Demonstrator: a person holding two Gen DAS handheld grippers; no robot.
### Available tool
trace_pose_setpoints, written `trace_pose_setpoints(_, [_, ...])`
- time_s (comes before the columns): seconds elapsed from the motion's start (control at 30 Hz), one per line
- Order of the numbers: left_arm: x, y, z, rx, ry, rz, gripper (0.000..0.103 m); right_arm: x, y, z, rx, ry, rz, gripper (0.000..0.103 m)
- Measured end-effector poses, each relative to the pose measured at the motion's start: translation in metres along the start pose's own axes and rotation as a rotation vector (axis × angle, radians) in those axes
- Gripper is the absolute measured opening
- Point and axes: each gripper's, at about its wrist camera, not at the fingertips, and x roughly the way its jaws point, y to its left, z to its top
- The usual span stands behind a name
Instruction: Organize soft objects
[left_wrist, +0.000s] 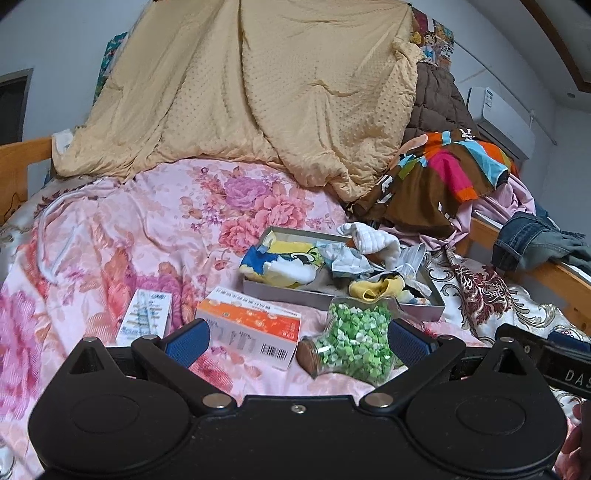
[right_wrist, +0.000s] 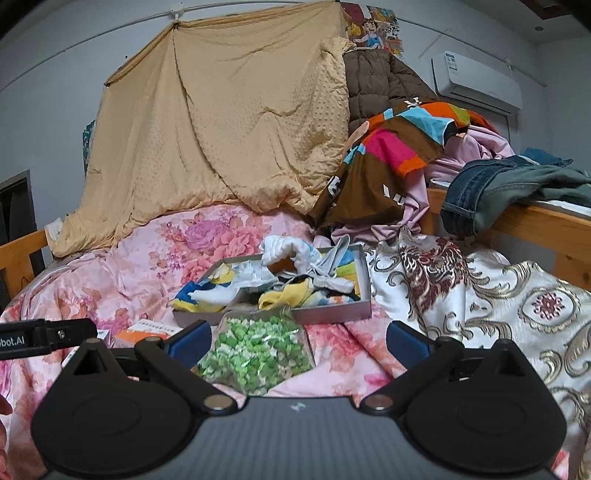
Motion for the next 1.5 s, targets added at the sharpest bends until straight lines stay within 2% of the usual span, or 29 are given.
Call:
trace_pose_setpoints(0.27, [-0.026,0.002,-0.017,0.068,-0.024,-0.004,0.102,-0.02,0.008,-0.011,0.028,0.011,-0.017,0.103])
trace_pose_setpoints(0.53, [-0.032,0.018,-0.027,0.034,0.001,0.016,0.102,-0.032,0.015,-0.021,0.016,0.025,-0.014,0.103])
trace_pose_setpoints(0.83, [-0.027,0.028,-0.037,0.023,0.04,0.026,0.102,-0.031,0.031,-0.034,-0.023,0.064,0.035,0.103])
trace_pose_setpoints(1.07, [-0.023,0.026,-0.048,0.017,0.076,0.019,0.102,-0.027,0.029,-0.037,0.006,0.079,0.032,0.103])
trace_pose_setpoints(1.5, [-0.023,0.026,-0.052,0.013,0.077,0.025,0.102,-0.021,0.022,-0.038,0.021,0.12,0.024,0.103])
